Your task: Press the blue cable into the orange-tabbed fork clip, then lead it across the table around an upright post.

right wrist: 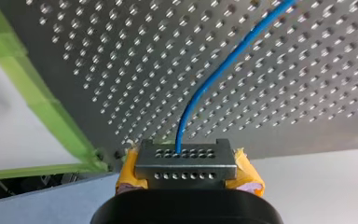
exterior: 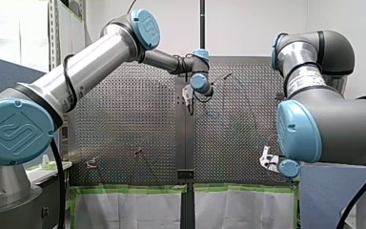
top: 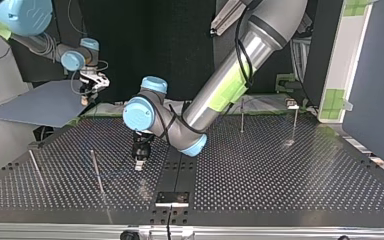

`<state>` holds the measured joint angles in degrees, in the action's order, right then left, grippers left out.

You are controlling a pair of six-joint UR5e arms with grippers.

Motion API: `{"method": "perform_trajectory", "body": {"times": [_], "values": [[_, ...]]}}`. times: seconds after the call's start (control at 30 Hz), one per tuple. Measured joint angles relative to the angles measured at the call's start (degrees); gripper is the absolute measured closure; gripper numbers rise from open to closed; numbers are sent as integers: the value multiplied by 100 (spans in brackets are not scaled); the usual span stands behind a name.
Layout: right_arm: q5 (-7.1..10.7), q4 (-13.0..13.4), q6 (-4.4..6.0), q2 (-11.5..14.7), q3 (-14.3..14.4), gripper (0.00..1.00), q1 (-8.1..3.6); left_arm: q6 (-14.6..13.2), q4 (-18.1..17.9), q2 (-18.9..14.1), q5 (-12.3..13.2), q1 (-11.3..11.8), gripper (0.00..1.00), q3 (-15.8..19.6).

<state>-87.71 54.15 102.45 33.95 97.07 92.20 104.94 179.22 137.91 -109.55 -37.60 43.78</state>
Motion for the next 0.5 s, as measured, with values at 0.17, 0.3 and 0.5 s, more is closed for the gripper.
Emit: {"method": "perform_trajectory", "body": {"times": [0.17,0.3,0.5], "values": [[8,176,13,-295,-49,100,-85,0,10,0,0,1,10,-1],[8,243,12,-541,-98,100,-134,-1,23,0,-2,2,10,1],[11,325,19,-891,-178,100,-212,-15,36,-2,-2,11,10,-1]]}}
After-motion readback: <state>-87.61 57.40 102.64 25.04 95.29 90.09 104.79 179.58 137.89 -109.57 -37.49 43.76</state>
